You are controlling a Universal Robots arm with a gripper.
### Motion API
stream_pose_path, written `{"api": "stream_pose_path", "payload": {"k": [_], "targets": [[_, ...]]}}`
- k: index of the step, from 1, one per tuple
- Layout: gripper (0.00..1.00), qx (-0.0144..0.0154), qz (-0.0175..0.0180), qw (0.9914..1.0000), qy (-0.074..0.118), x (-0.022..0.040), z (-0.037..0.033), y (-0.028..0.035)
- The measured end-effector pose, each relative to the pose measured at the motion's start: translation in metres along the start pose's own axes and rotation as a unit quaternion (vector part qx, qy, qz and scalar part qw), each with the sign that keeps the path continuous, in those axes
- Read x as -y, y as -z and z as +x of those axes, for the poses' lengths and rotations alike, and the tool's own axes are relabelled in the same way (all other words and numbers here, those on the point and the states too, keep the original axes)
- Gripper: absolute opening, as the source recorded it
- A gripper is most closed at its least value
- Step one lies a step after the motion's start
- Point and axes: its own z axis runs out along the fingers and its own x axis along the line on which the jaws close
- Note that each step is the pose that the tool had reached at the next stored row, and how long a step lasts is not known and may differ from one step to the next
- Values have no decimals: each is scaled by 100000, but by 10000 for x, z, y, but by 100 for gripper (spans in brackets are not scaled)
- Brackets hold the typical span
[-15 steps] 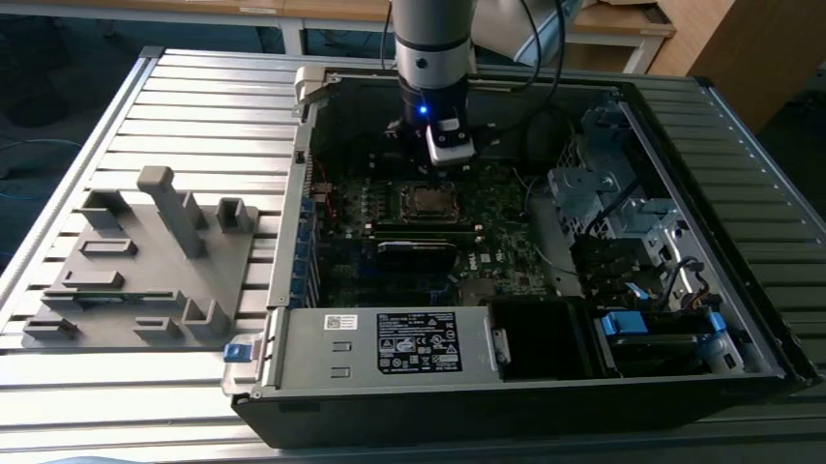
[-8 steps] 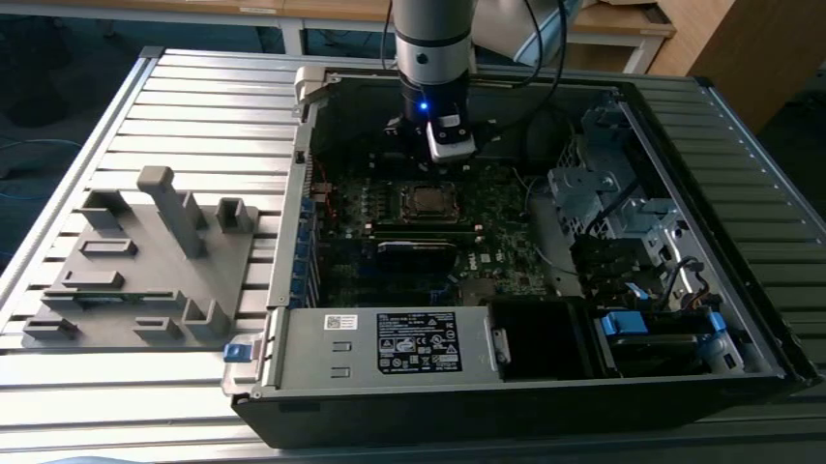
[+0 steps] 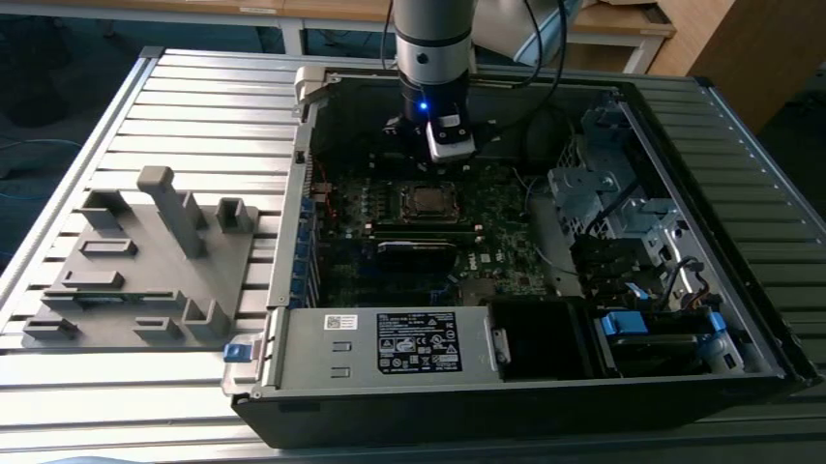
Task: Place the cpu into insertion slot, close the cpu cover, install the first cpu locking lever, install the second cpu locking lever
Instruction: 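Install the first cpu locking lever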
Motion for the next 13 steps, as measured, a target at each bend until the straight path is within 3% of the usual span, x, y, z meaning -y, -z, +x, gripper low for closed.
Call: {"api": "stream_pose_path", "payload": {"k": [7, 13], "targets": [[11, -202, 60, 100000, 152, 0, 0, 0], [11, -330, -155, 99972, 2321, -3, -6, -3]]}}
